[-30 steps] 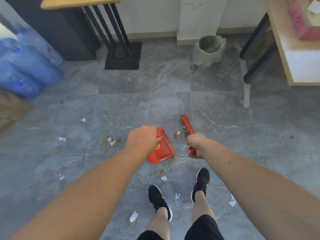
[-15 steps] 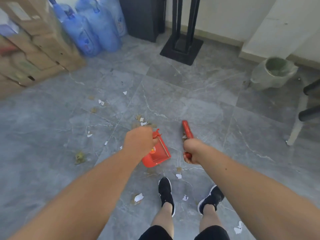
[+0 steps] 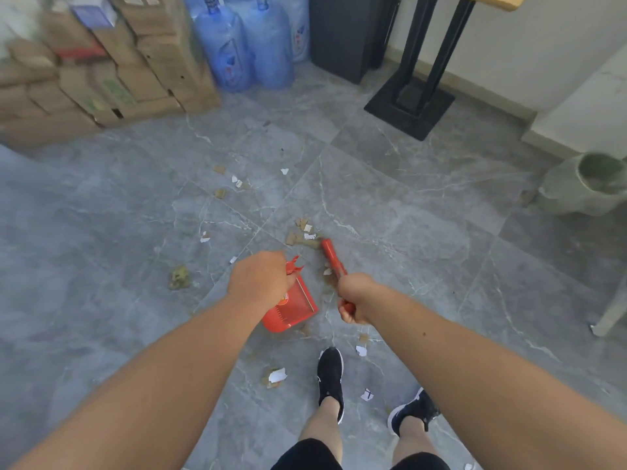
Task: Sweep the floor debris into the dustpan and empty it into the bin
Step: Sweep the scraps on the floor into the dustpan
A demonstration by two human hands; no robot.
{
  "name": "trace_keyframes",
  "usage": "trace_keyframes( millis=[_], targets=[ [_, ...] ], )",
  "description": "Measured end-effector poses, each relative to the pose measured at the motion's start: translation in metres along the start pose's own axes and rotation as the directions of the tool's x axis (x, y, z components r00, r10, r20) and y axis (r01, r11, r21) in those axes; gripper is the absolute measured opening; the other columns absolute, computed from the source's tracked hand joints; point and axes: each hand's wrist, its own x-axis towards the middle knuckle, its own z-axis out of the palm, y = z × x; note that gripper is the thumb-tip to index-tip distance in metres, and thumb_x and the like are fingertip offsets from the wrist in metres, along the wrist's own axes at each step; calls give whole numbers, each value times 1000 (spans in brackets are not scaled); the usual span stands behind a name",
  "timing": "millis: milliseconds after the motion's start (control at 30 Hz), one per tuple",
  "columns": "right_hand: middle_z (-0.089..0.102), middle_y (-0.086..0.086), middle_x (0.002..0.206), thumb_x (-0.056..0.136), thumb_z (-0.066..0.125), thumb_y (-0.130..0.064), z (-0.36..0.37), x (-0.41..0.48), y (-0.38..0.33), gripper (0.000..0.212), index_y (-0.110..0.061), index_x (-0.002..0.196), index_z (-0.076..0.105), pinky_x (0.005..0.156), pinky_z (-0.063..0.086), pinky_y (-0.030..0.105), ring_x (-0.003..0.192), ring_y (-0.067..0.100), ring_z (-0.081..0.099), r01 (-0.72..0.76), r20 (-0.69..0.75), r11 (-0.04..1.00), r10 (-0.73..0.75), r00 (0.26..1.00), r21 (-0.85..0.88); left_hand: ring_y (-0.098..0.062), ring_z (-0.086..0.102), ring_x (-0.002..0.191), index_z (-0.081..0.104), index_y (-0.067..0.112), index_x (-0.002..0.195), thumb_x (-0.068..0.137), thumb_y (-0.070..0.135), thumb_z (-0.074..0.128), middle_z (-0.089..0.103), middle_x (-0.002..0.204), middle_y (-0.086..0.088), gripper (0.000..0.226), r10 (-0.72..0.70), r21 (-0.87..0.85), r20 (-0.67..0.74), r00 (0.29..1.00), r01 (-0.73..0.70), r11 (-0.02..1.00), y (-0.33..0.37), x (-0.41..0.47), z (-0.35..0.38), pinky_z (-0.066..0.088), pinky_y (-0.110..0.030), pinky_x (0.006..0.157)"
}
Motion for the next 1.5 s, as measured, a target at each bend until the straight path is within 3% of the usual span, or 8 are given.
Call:
trace_keyframes(
  millis=[200,433,533,700,867,1267,1367,1500],
  targets=[
    [38,4,62,94,40,-9,-6,-14,-4,8,-12,89,45,35,36,12,45,12,32,-12,29,1000,12,1000,-1,-26,66,84,50,21,77,90,64,52,65,86,-3,45,-2,-29,-21,1000,1,1000,-2,-1,-5,53,-36,72],
    [39,4,62,89,32,-4,-45,-6,-14,27,-14,111,44,39,36,14,46,13,35,9,-101,997,-1,995,78,-24,66,85,53,20,80,91,61,51,65,89,-2,42,70,-40,-30,997,-71,997,35,14,-16,55,-37,74],
    [41,4,64,90,31,-4,-72,1,-17,31,-16,116,45,38,36,15,47,13,37,20,-169,992,1,986,123,-24,67,90,65,21,96,91,65,48,66,96,-1,48,108,4,-45,993,-107,994,57,23,-15,54,-36,73],
    [41,6,66,100,31,-11,-118,21,-22,19,-15,111,46,32,38,17,48,15,39,-4,-242,986,45,969,165,-24,67,89,65,18,100,92,61,50,69,96,-3,46,151,6,-30,988,-151,989,92,37,-14,49,-33,71],
    [43,7,65,101,32,-8,-141,40,-21,21,-9,117,46,33,38,16,47,17,40,-20,-243,998,34,969,58,-25,66,87,62,17,97,95,59,48,66,94,-4,44,225,87,-33,974,-222,971,118,46,-16,42,-31,64],
    [42,4,61,93,36,-9,-76,35,-50,20,-14,104,51,33,37,15,27,11,38,-18,-6,999,18,1000,-38,-26,65,90,61,17,97,92,58,53,66,95,-5,41,178,24,-48,983,-177,984,113,56,-15,44,-34,67],
    [41,4,59,89,36,-4,-67,29,-57,18,-13,84,51,33,37,15,30,11,37,-12,26,998,14,1000,-58,-26,66,91,62,18,97,92,56,52,66,94,-4,40,137,-6,-48,989,-137,990,100,53,-14,45,-34,68],
    [39,4,58,90,37,-3,-55,21,-60,16,-9,84,51,33,36,14,38,11,34,-1,58,998,5,998,-63,-28,66,92,63,18,96,92,56,52,66,95,-5,40,91,-9,-39,995,-92,996,78,47,-12,45,-34,67]
  ],
)
